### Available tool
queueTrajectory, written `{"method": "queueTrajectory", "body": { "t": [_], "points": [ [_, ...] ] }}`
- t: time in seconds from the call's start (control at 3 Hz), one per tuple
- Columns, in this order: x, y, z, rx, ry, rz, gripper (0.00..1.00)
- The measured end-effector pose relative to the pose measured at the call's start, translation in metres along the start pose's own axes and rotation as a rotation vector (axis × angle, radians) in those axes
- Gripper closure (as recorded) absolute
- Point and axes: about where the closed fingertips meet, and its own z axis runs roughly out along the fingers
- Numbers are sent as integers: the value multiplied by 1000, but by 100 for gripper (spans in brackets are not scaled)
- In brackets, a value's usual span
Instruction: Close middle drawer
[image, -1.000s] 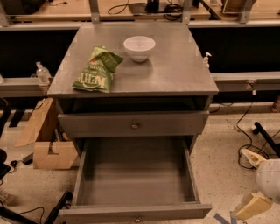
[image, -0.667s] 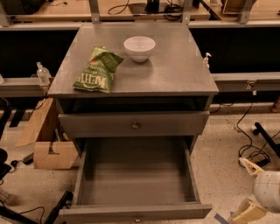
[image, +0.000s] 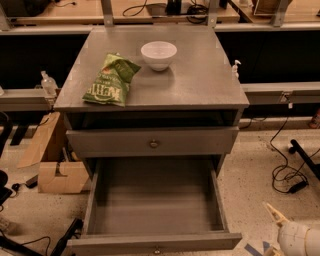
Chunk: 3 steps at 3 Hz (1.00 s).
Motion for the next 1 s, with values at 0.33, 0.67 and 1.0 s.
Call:
{"method": "queueTrajectory", "body": {
  "t": [0.33, 0.67, 1.0],
  "points": [
    [25, 22, 25, -40, -38, -17, 17],
    [30, 52, 33, -76, -55, -36, 41],
    [17, 92, 28, -116, -69, -70, 64]
  ]
}}
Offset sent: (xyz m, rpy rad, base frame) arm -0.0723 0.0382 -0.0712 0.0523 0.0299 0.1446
